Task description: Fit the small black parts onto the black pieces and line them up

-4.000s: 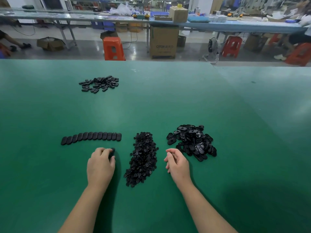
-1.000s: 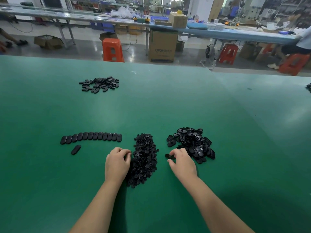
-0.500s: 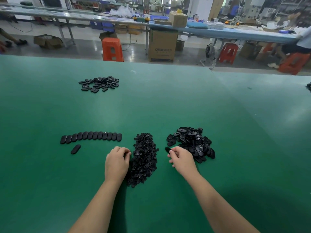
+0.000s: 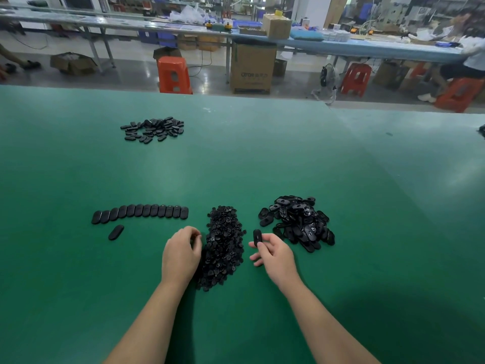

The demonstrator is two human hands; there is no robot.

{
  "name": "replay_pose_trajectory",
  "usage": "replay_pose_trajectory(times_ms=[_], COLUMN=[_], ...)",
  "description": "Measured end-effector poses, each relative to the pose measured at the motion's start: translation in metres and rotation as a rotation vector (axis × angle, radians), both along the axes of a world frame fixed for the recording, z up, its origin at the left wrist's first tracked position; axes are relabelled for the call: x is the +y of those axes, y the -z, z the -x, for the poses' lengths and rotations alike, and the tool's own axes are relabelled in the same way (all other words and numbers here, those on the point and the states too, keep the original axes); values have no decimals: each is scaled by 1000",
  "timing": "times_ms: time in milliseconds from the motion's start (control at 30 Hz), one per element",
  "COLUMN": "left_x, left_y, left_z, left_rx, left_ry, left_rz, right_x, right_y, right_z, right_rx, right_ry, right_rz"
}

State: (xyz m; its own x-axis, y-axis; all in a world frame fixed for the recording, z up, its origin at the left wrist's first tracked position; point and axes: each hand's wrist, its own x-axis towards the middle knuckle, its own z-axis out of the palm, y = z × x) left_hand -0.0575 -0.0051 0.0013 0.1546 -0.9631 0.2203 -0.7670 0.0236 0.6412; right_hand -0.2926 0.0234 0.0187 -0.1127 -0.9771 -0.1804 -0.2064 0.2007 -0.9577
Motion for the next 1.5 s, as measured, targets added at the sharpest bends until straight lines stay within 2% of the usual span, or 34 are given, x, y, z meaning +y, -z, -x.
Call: replay_pose_trajectory(times_ms=[300,400,567,700,1100,1233,1400,1500], left_x=[5,5,3,2,0,2,7,6], left_y=[0,-2,-8,-9,-11,-20,-41,-47], left_z=[2,2,-4,-5,-7,9,62,85], left_rx=[29,83,315,403,481,448,273,177], left_ry=[-2,-19,-111,-116,-159,-91,181,276], left_rz=[12,-10,-75,-85,-69,-72,-20,-72], right_x=[5,6,6,6,5,4,3,3], right_y=[6,6,9,11,12,13,15,16], right_z=[0,0,1,1,0,-1,0,-1], right_rx=[66,79,102,89,80,77,66,43], right_ry=[-7,14,23,26,51,54,67,76], right_rz=[65,82,99,105,94,75,79,87])
